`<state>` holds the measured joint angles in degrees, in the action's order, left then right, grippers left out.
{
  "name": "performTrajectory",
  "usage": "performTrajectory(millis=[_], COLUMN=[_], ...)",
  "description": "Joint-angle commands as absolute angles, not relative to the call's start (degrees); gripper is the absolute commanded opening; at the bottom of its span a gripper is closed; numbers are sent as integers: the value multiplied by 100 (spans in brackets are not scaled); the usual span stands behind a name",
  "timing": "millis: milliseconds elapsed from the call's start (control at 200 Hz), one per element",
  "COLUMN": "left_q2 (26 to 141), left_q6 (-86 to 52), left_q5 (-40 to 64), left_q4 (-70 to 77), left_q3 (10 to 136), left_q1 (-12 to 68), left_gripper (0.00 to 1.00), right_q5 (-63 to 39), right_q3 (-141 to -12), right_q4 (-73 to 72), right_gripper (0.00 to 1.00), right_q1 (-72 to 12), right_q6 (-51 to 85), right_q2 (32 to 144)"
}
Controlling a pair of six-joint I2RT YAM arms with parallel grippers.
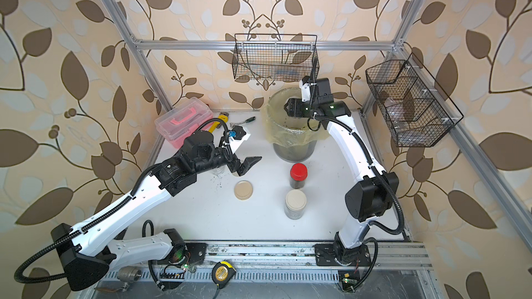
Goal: Empty moldy tea leaves from jars
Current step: Pour the moldy tea leaves from the jar into the trash bin.
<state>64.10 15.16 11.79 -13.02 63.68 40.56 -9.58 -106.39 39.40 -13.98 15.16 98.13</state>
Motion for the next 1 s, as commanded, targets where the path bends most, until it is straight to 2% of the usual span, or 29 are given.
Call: performTrajectory(millis=[0, 235, 425, 600, 995], left_q2=[6199, 6179, 6204, 6207, 6197], left_q6=[1681, 1712, 1732, 1748, 1802], left_q5=[1266, 1349, 1321, 1325, 1172], left_q4=[-964, -879, -853, -853, -770], left_q3=[6278, 6220, 6188, 6179, 6111], left_q1=[4104, 4107, 4113, 4139, 4148], left_gripper=[99, 99, 99, 99, 99], right_q5=[-853, -453, 53, 573, 881], right_q3=[-10723, -11107, -13100, -14419, -14107], right_q4=[3866, 4397, 6414, 7326, 6989], right_gripper=[33, 31, 32, 33, 33], right_q1=[-1406, -1450, -1600, -1818, -1864], right_q6=[1380, 1044, 611, 432, 438], right_q2=[9355, 9460, 10851, 11780, 11500])
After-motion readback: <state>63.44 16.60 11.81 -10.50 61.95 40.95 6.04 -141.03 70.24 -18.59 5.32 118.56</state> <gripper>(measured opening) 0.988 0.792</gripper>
